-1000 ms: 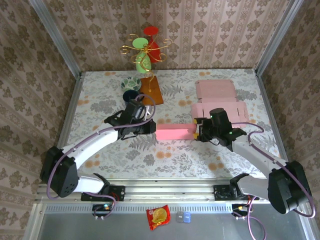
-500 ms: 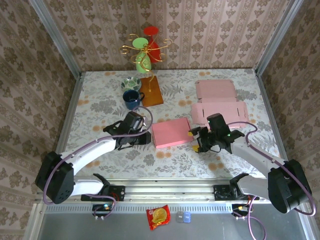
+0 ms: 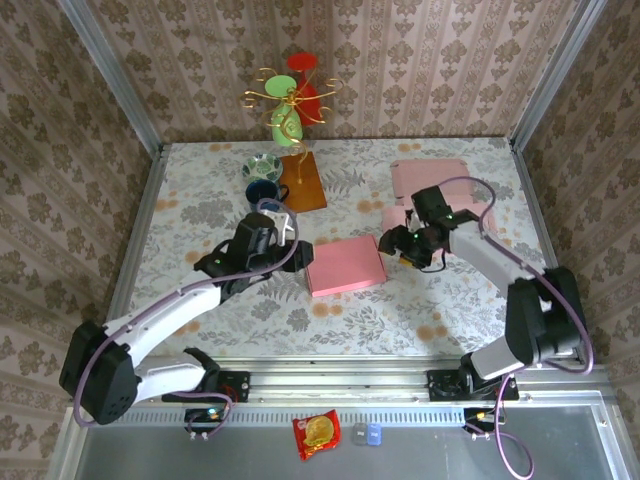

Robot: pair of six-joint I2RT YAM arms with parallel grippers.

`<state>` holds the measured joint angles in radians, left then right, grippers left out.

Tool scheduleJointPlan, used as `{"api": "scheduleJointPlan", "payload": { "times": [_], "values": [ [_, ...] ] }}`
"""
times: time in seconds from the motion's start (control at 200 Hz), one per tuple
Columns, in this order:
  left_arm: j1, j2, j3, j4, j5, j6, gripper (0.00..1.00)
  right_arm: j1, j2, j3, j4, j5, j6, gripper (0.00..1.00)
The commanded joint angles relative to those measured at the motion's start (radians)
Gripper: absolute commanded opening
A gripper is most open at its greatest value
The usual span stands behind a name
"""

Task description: Fold the paper box

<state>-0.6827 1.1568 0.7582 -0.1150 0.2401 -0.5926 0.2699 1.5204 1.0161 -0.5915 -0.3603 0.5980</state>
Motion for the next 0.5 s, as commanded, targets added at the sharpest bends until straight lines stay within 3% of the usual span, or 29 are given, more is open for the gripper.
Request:
{"api": "scheduleJointPlan", "payload": {
  "times": [0.0, 0.255, 0.495],
  "values": [
    [0.026, -0.032, -0.026, 0.109, 0.030, 0.055, 0.36, 0.000, 0.095, 0.065, -0.077, 0.005, -0.246, 0.63],
    [0.068, -0.127, -0.066, 0.050, -0.032, 0.045, 0.35, 0.016, 0.237, 0.117, -0.026, -0.082, -0.276, 0.63],
    [0.077, -0.221, -0.093, -0.060, -0.146, 0.017, 0.32, 0.094, 0.330, 0.156, 0.011, -0.097, -0.249, 0.55]
  ]
}}
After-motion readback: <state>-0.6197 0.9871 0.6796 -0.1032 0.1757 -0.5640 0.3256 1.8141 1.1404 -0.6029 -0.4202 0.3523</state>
